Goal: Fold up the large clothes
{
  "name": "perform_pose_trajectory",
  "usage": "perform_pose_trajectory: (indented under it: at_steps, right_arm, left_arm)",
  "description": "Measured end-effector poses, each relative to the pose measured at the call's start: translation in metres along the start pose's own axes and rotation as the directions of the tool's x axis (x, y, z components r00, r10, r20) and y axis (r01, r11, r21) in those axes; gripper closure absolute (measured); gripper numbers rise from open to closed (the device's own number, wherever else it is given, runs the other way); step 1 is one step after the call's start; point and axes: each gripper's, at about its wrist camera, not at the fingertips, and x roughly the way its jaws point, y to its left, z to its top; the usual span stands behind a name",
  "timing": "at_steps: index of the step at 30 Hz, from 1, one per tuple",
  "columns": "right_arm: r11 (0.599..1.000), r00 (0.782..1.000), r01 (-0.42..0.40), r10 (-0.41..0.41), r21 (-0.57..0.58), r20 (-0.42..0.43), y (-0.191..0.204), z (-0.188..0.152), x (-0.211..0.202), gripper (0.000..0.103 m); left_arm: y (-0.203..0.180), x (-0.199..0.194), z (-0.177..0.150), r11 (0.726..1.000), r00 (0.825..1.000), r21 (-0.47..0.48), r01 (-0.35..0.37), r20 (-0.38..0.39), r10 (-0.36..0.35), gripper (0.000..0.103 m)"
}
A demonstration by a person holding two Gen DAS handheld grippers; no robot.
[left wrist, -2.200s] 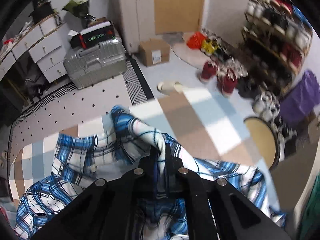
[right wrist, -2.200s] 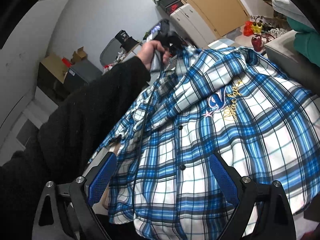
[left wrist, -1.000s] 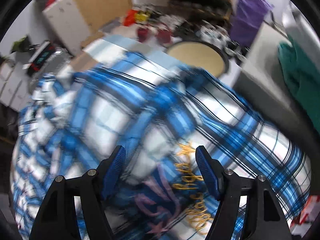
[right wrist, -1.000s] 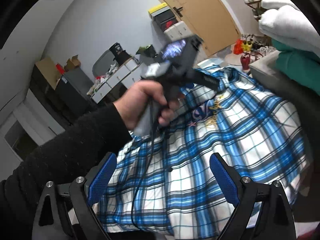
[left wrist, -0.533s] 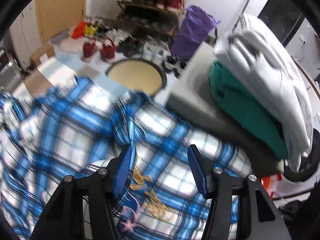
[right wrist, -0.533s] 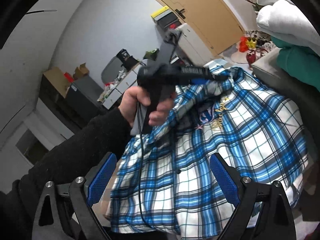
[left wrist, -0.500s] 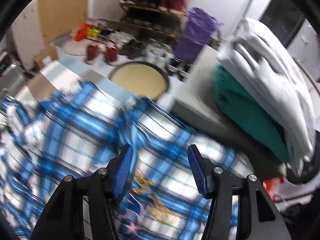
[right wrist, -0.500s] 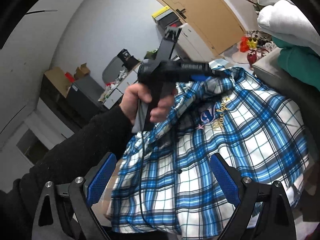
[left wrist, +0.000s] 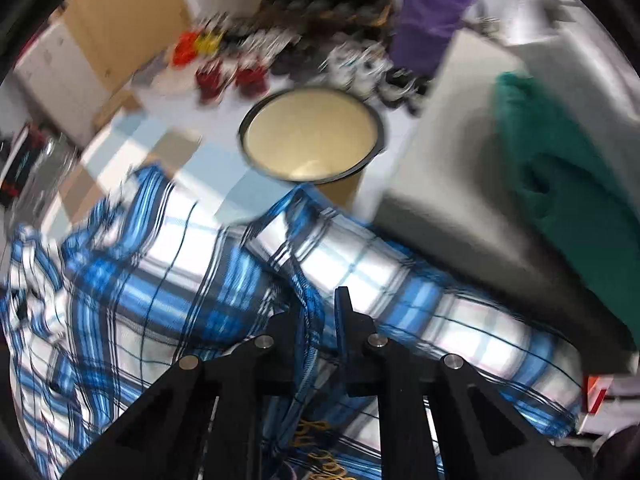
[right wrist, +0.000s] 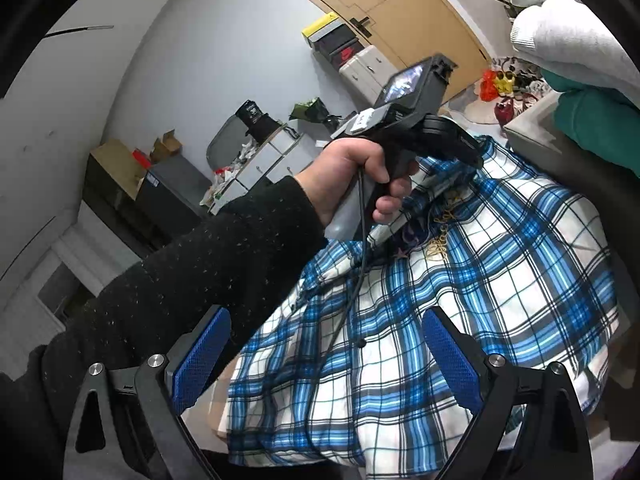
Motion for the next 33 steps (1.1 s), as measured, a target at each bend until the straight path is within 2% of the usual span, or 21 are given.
perform_pose_trajectory:
  at_steps: [3,5,7,9,11,12,13,15,20,22,26,28,31,33]
  right_arm:
    - [1.0,1.0,-0.01,0.01,-0.001,0.004,0.002,0.0,-0.001,0.005]
    - [1.0,1.0,-0.012,0.012,-0.011,0.0,0.005,0.0,0.001,0.005]
    - [1.0,1.0,-0.01,0.01,-0.017,0.004,0.006,0.001,0.0,0.005]
    - [1.0,1.0,-0.007,0.007,-0.014,0.009,0.005,0.001,-0.001,0.005]
    - [1.0,1.0,-0.007,0.007,-0.005,0.009,0.001,0.003,0.0,0.005]
    - [1.0,1.0,-0.007,0.007,0.0,0.007,-0.001,0.003,0.0,0.005]
    - [1.0,1.0,-0.002,0.002,0.003,0.006,-0.001,0.004,0.001,0.005]
    - [1.0,1.0,0.002,-0.002,0.0,0.004,-0.001,0.003,0.002,0.005]
    - [1.0,1.0,0.02,-0.02,-0.019,0.0,0.002,0.0,0.004,0.005]
    - [0.999,0.999,0.035,-0.035,-0.017,0.0,0.001,0.0,0.005,0.005]
    - [0.998,0.998,0.069,-0.069,-0.01,0.002,-0.005,0.001,0.006,0.005]
    - [0.996,0.996,0.084,-0.084,0.001,-0.002,-0.008,0.002,0.007,0.005]
    - [0.995,0.995,0.097,-0.097,0.014,-0.01,-0.01,0.0,0.01,0.005]
    - [0.995,0.995,0.103,-0.103,0.005,-0.018,-0.007,-0.002,0.013,0.005]
  left_arm:
    - [-0.011,-0.009,-0.013,0.992,0.998,0.116,0.057,0.005,-0.058,0.094]
    - [-0.003,-0.001,-0.024,0.986,0.994,0.138,0.096,-0.058,-0.089,0.093]
    - [0.011,0.008,-0.03,0.989,0.992,0.113,0.097,-0.093,-0.087,0.091]
    - [0.028,0.009,-0.033,0.989,0.983,0.04,0.144,-0.12,-0.139,0.088]
    - [0.046,-0.001,-0.033,0.98,0.977,-0.016,0.199,-0.074,-0.199,0.081]
    - [0.051,-0.01,-0.036,0.979,0.978,-0.025,0.202,-0.047,-0.203,0.071]
    - [0.06,-0.017,-0.039,0.98,0.98,-0.04,0.196,-0.012,-0.196,0.053]
    - [0.078,-0.02,-0.048,0.98,0.984,-0.094,0.177,0.015,-0.177,0.036]
    - [0.108,0.013,-0.075,0.961,0.98,-0.224,0.163,-0.073,-0.183,0.036]
    - [0.106,0.011,-0.085,0.964,0.987,-0.223,0.147,-0.028,-0.157,0.035]
    - [0.123,0.011,-0.096,0.953,0.984,-0.26,0.159,-0.033,-0.173,0.035]
    - [0.136,0.008,-0.112,0.951,0.989,-0.282,0.126,-0.044,-0.144,0.035]
    - [0.167,-0.007,-0.142,0.922,0.991,-0.37,0.116,-0.015,-0.131,0.035]
    - [0.185,-0.026,-0.16,0.903,0.996,-0.419,0.093,0.024,-0.092,0.035]
